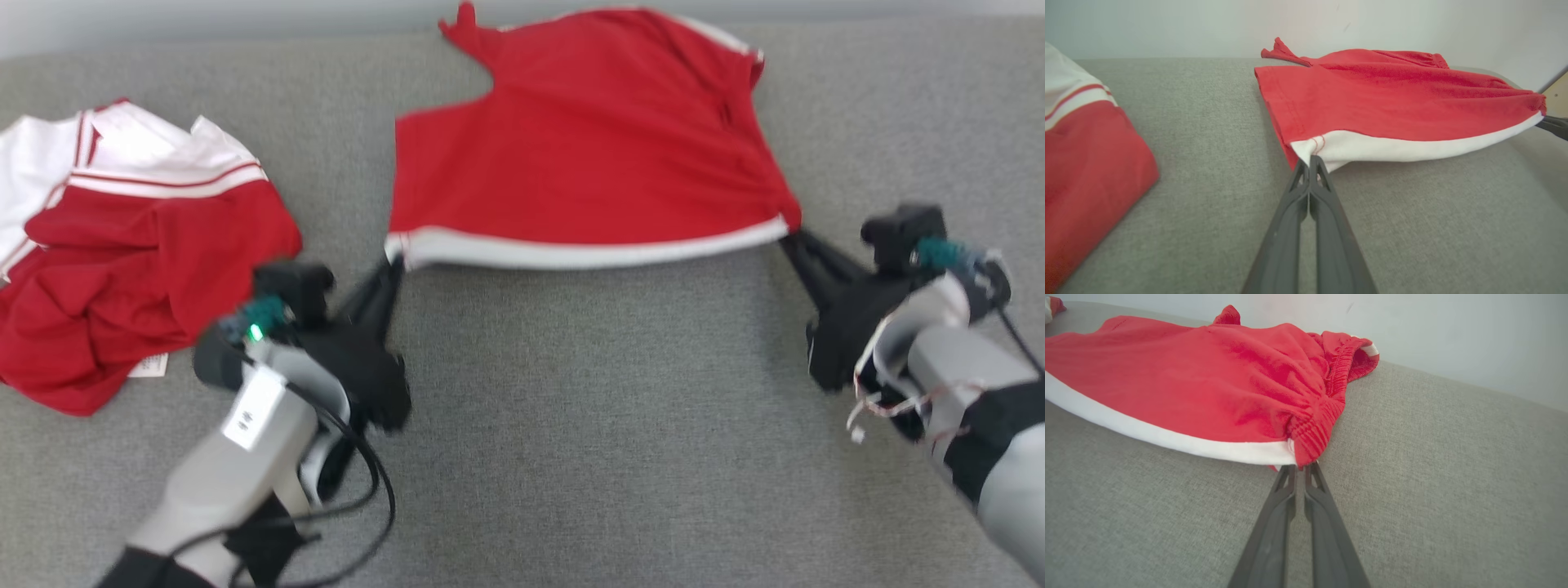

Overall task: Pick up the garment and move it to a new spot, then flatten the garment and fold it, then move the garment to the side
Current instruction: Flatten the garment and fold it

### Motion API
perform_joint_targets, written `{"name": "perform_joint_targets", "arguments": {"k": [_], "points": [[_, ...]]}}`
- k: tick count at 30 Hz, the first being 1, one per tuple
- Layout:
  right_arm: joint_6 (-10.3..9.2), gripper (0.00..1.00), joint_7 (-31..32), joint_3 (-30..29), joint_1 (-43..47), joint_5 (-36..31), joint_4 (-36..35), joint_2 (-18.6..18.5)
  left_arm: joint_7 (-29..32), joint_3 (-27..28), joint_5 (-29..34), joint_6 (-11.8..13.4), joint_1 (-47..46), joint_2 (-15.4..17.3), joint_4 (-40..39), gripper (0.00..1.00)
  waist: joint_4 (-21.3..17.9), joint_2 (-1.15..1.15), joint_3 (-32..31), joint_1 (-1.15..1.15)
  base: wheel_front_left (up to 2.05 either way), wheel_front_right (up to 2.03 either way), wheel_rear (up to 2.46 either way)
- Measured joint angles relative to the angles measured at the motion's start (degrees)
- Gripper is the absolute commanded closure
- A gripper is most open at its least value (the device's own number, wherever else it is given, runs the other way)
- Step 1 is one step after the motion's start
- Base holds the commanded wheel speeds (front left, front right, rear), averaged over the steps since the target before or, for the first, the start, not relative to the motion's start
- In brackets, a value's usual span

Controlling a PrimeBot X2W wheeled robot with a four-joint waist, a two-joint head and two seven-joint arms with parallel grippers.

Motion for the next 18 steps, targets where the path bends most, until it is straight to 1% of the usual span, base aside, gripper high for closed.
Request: {"name": "perform_joint_targets", "arguments": {"k": [4,8,11,15,18], "points": [[0.01,1.00,0.0,1.2,4.2,1.2,0.7,0.2,-0.2,-1.2,-0.1,-0.5,4.3,-1.0,0.6,1.00,-0.2,0.00,-2.9,0.00,0.00,0.00,0.00],[0.02,1.00,0.2,2.4,7.4,2.1,1.3,0.9,-0.2,-1.6,-0.5,-0.4,7.4,-1.0,1.1,1.00,-0.4,-0.01,-5.9,-0.01,0.00,0.00,0.00],[0.02,1.00,1.0,2.8,8.8,2.7,1.8,1.0,-0.3,-1.6,-1.6,0.1,9.9,-1.0,1.2,1.00,-0.6,0.00,-8.3,-0.01,0.00,0.00,0.00],[0.02,1.00,2.3,3.9,12.1,3.5,1.6,1.2,-0.3,-1.5,-2.5,0.1,13.7,-1.0,1.3,1.00,-0.9,-0.01,-11.6,-0.01,0.00,0.00,0.00],[0.08,1.00,3.7,4.4,15.5,5.1,1.6,1.2,-0.3,-1.8,-3.5,0.1,18.5,-1.1,0.7,1.00,-1.2,-0.01,-14.7,-0.01,0.00,0.00,0.00]]}}
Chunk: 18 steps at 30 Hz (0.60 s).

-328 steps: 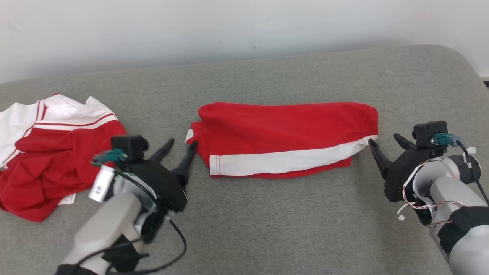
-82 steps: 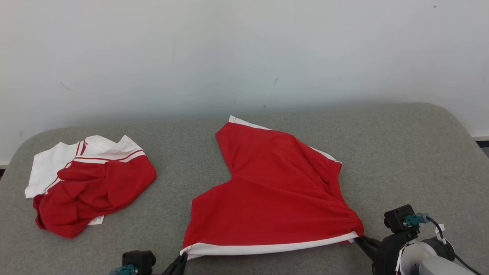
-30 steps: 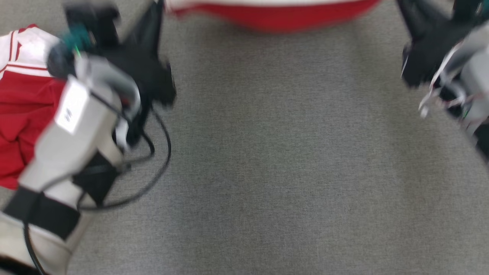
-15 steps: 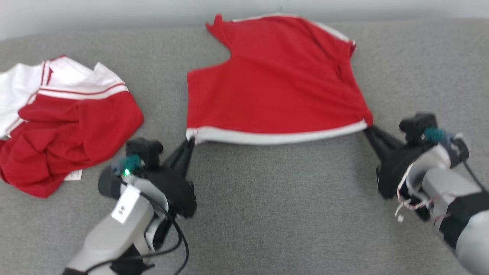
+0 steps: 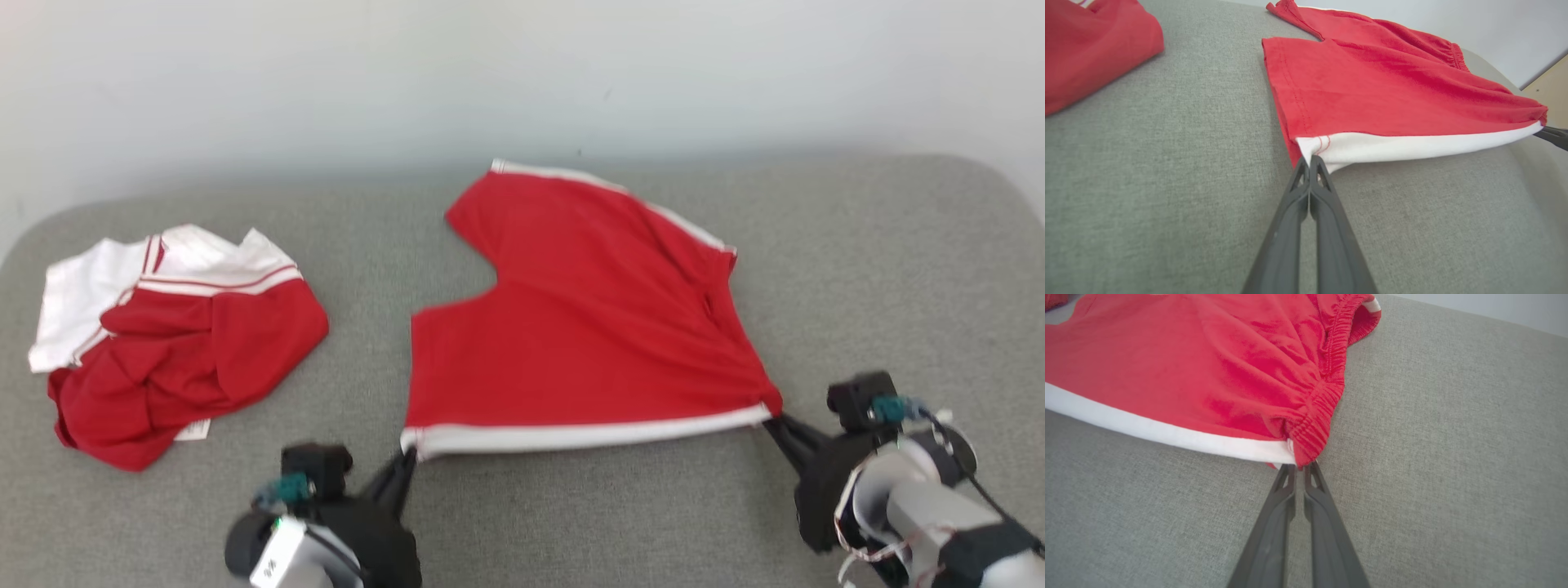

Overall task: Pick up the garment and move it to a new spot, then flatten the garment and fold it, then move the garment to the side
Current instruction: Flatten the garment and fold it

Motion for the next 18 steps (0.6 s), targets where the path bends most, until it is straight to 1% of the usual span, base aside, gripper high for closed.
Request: {"name": "perform_joint_targets", "arguments": {"k": [6,9,15,18], "points": [[0.01,1.00,1.0,-0.1,5.2,1.7,-0.3,-1.1,-0.2,-0.8,-0.6,0.5,4.9,-0.3,-2.0,1.00,-0.3,0.00,-3.9,0.00,0.00,0.00,0.00],[0.01,1.00,1.5,0.0,5.9,1.8,-0.6,-1.3,-0.2,-1.2,-1.1,0.6,6.2,-0.2,-2.6,1.00,-0.3,0.00,-4.9,0.00,0.00,0.00,0.00],[0.02,1.00,2.7,0.0,7.9,3.0,-1.5,-1.8,0.8,-2.4,-1.5,1.7,9.0,1.4,-4.0,1.00,-0.6,0.00,-7.1,0.01,0.00,0.00,0.00],[0.00,1.00,3.5,0.0,9.1,3.6,-2.3,-1.8,1.3,-2.9,-1.5,2.2,10.5,1.6,-4.6,1.00,-0.9,0.00,-7.7,0.01,0.00,0.00,0.00]]}}
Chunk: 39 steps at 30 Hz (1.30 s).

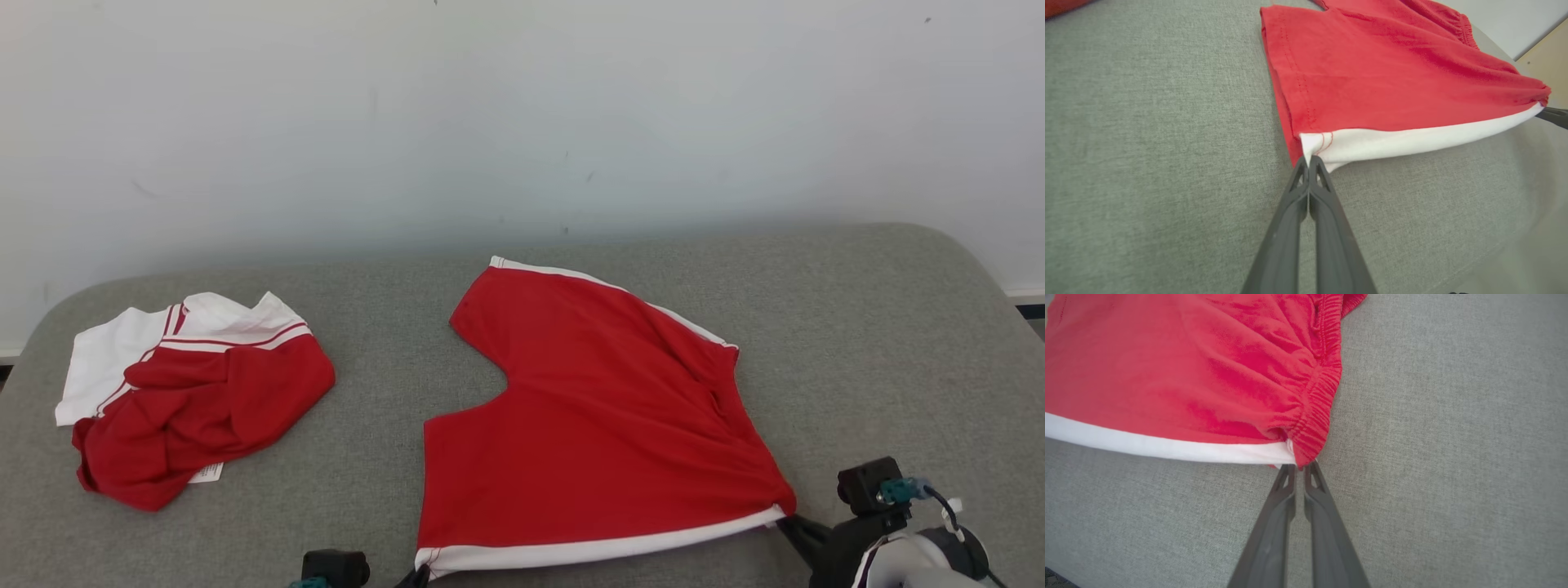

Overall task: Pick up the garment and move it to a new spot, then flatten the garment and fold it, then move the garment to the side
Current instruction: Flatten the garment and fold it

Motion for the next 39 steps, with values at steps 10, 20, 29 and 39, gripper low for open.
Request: {"name": "perform_joint_targets", "arguments": {"k": [10,20,29,39], "points": [[-0.24,1.00,2.5,0.2,3.3,1.4,-1.8,0.4,2.4,-1.4,0.8,1.9,1.4,0.1,-0.2,1.00,-0.4,0.00,-0.3,0.01,0.00,0.00,0.00],[-1.71,0.75,4.5,0.9,3.2,1.4,-2.9,0.4,5.3,-2.6,2.9,3.3,1.1,-0.2,0.8,0.89,-0.3,0.01,-0.3,0.01,0.00,0.00,0.00],[-2.08,0.00,5.0,-0.3,3.3,2.9,-4.7,-0.2,5.2,-0.5,1.9,3.4,1.2,-0.1,0.4,0.00,0.2,0.01,-0.5,0.01,0.00,0.00,0.00],[-1.83,0.00,4.2,-3.5,6.3,6.9,-11.2,-4.0,1.2,3.3,1.0,3.9,1.5,2.1,-4.2,0.00,0.8,0.01,-1.1,0.01,0.00,0.00,0.00]]}}
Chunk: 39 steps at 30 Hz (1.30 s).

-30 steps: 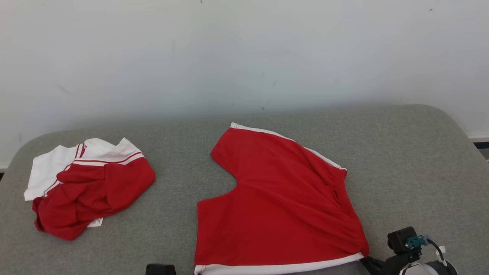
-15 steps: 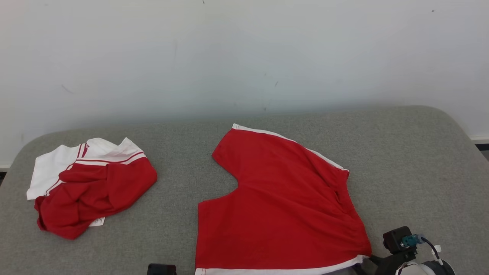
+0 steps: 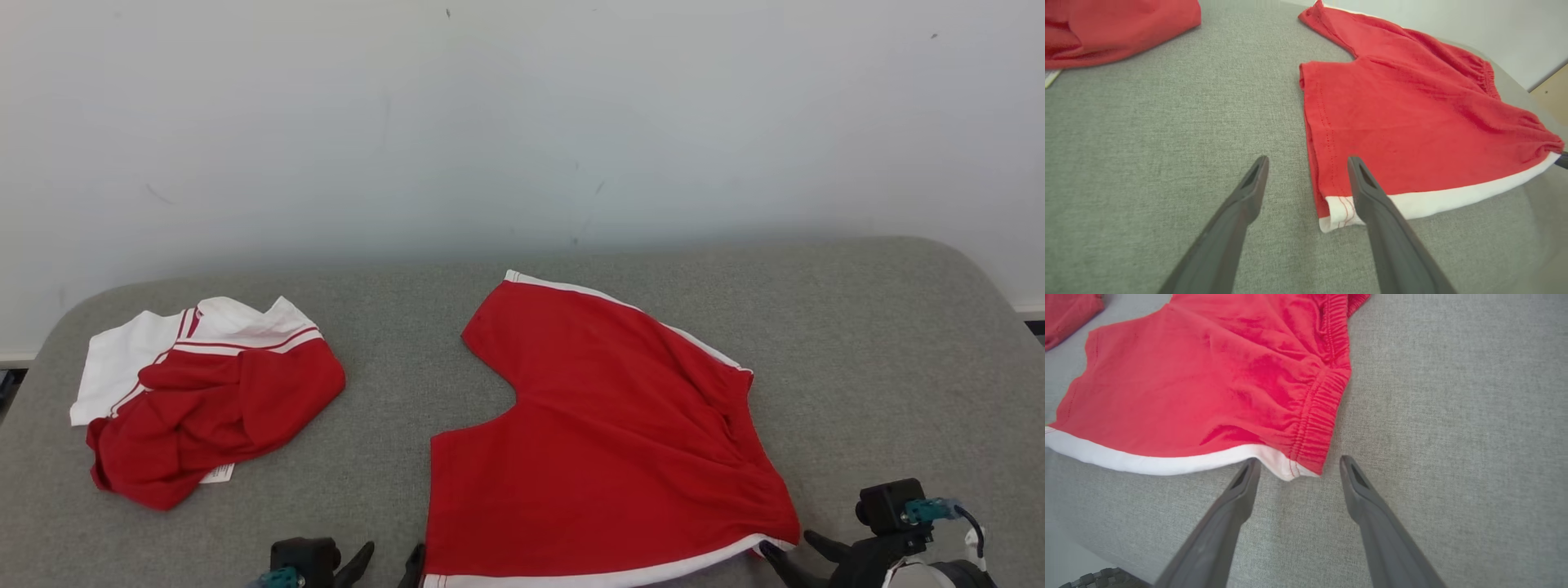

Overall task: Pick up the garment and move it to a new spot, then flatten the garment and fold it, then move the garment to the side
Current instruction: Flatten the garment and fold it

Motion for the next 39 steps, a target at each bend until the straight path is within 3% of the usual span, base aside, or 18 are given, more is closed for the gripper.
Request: {"name": "perform_joint_targets", "arguments": {"k": [7,14,20,29,39], "points": [[-0.35,0.00,-3.7,-3.6,1.2,1.7,-7.1,-2.1,-2.5,4.9,-1.3,0.5,1.0,1.4,-4.1,0.00,-0.2,0.00,-0.4,0.00,0.00,0.00,0.00],[-5.92,0.00,-11.3,-7.8,1.6,0.5,-10.9,-3.5,-3.4,9.3,0.0,0.5,3.2,1.6,-6.7,0.00,-0.7,0.00,-0.5,0.00,0.00,0.00,0.00],[-10.50,0.00,-12.4,-10.0,2.9,-2.3,-13.6,-4.2,-3.6,15.5,3.1,0.5,5.0,1.8,-6.9,0.00,-1.0,0.00,-0.6,0.00,0.00,0.00,0.00],[-12.13,0.00,-12.7,-14.9,8.3,-4.5,-17.3,-4.9,-3.6,24.9,13.2,0.5,10.4,1.0,-9.1,0.00,-2.1,0.00,-0.4,0.00,0.00,0.00,0.00],[-12.44,0.00,-12.7,-23.0,14.1,-10.8,-21.5,-2.8,-3.6,35.9,22.2,0.5,16.8,-3.8,-14.4,0.00,-3.1,0.00,0.3,0.00,0.00,0.00,0.00]]}}
